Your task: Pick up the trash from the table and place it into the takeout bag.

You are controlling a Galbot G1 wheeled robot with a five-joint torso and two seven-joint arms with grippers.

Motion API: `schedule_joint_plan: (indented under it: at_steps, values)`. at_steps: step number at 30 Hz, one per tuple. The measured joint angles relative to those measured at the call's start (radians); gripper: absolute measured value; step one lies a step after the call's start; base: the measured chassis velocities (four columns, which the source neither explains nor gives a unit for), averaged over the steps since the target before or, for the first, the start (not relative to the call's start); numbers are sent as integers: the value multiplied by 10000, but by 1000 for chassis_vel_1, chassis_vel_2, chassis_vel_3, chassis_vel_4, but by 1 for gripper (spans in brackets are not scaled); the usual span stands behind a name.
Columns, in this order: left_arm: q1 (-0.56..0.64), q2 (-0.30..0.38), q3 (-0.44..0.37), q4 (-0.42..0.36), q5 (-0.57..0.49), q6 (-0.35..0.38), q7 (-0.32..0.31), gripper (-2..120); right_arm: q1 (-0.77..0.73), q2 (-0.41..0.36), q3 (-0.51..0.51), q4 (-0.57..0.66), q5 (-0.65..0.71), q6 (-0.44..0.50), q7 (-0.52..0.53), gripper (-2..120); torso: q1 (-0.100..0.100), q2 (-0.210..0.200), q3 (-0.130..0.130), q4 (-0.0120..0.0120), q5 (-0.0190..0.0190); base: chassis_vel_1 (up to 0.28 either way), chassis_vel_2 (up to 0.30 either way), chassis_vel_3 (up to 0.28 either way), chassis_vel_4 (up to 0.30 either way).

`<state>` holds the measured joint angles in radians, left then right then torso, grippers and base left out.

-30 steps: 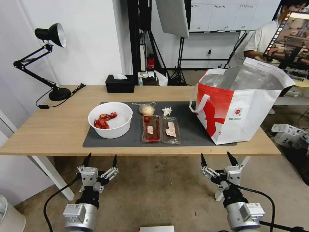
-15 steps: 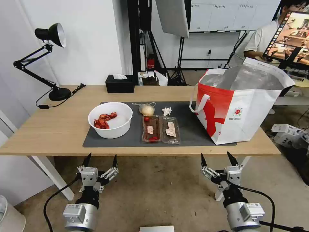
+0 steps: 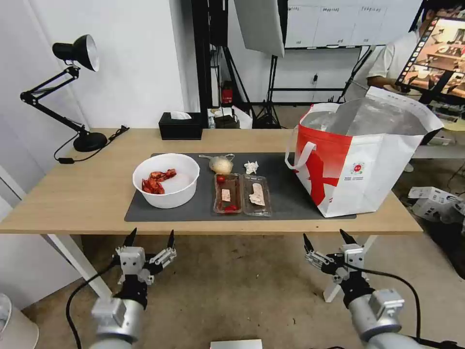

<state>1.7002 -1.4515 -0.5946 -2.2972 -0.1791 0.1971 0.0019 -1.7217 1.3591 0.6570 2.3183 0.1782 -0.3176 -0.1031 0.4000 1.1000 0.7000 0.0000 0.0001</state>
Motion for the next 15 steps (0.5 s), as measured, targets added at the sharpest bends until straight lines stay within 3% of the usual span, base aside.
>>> schedule_joint_plan:
  at_steps: [9, 12, 14, 15]
  values:
    - [-1366, 670, -625, 47, -2437, 2710, 87, 100, 645, -1137, 874, 156, 1447, -2590, -847, 100, 0, -1, 0, -1, 0, 0, 0, 0, 0]
    - [-1535, 752, -699, 54, -2763, 3006, 101, 100, 745, -1323, 1013, 185, 1704, -2961, -974, 100, 1, -1, 1, -1, -1, 0, 0, 0, 0]
    - [-1537, 754, -703, 59, -2818, 2912, 116, 100, 750, -1330, 1014, 184, 1766, -2904, -974, 100, 0, -1, 1, -1, 0, 0, 0, 0, 0]
    - [-1525, 751, -705, 70, -2974, 2449, 192, 100, 770, -1340, 1011, 185, 1996, -2527, -968, 100, 0, 0, 1, -1, 0, 0, 0, 0, 0]
